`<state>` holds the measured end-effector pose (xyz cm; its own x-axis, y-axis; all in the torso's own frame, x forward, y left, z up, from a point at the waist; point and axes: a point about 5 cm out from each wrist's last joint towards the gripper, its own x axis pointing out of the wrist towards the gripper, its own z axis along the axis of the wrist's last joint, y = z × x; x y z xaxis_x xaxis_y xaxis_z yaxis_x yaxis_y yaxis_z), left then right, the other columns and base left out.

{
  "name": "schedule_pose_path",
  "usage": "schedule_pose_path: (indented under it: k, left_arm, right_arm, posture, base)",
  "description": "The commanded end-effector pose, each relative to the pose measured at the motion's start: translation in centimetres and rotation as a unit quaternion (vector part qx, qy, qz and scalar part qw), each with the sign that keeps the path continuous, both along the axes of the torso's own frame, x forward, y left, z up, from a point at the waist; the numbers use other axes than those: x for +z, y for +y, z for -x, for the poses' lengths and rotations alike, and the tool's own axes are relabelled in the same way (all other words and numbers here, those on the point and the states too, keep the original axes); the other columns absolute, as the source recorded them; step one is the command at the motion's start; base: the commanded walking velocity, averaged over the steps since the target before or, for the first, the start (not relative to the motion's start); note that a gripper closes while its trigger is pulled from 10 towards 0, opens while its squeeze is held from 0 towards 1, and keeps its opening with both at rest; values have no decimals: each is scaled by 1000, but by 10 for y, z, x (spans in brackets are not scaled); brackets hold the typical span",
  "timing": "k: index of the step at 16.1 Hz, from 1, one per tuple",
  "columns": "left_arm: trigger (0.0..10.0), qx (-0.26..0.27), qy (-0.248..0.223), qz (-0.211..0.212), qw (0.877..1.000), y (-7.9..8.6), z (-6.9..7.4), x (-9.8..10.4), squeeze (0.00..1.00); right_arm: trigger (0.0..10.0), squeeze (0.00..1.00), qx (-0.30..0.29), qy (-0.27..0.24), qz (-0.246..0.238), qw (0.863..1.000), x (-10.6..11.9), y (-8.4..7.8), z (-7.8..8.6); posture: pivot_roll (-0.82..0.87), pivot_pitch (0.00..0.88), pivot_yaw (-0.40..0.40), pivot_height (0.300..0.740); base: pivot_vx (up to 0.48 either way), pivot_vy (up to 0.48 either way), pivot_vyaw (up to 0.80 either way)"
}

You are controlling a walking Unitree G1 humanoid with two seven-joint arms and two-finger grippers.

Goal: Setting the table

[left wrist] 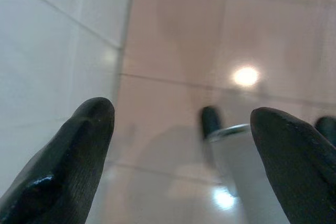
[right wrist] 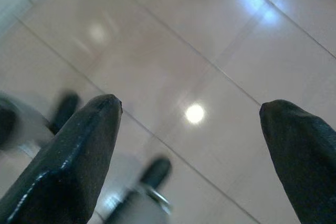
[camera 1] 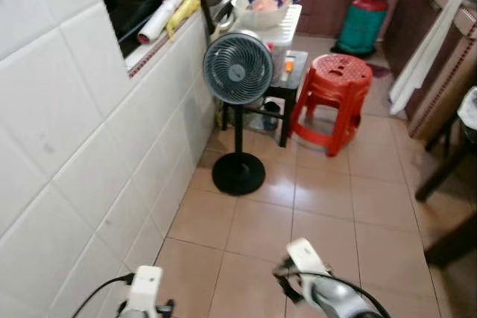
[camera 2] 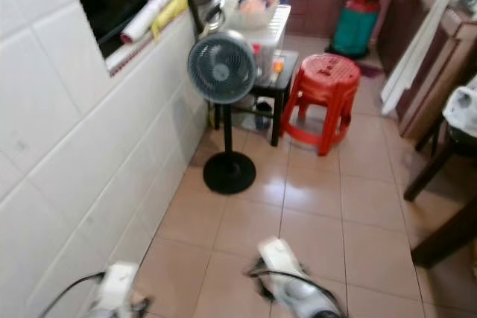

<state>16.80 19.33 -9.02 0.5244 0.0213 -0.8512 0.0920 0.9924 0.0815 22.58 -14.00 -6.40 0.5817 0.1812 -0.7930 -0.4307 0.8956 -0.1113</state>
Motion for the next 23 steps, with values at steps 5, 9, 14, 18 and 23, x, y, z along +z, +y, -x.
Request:
schedule_pose_path:
  k: [5,9,14,18,23]
  left_arm:
    - [10000,-15,-11,8,1000,-10,-8,3,0]
    - [10000,-14,-15,6,1000,-10,-9,3,0]
    - [10000,-18,-12,9,1000,-10,-9,3,0]
    - [10000,-19,-11,10,1000,-9,-9,3,0]
    - [10000,-19,-12,8,1000,-8,-9,3,0]
  right_arm:
    - [10000,0,-21,1,19,1000,-1,-16,2]
    - [10000,0,-21,-1,20,1000,-1,-16,1]
    - [10000,0,-20,1,23,1000,-1,-16,2]
    - [10000,0,-19,1,22,1000,-1,-15,2]
    - [10000,0,-19,0,22,1000,-1,-14,1]
  posture:
    - [-31,0,27,740]
    - [-33,0,27,740]
    - [-34,0,27,740]
    - [-35,0,28,740]
    - [-33,0,31,740]
  base:
    - [394,229,0]
    - [100,0,0]
    - [0,-74,0]
    - [0,-445,0]
    - [0,-202,0]
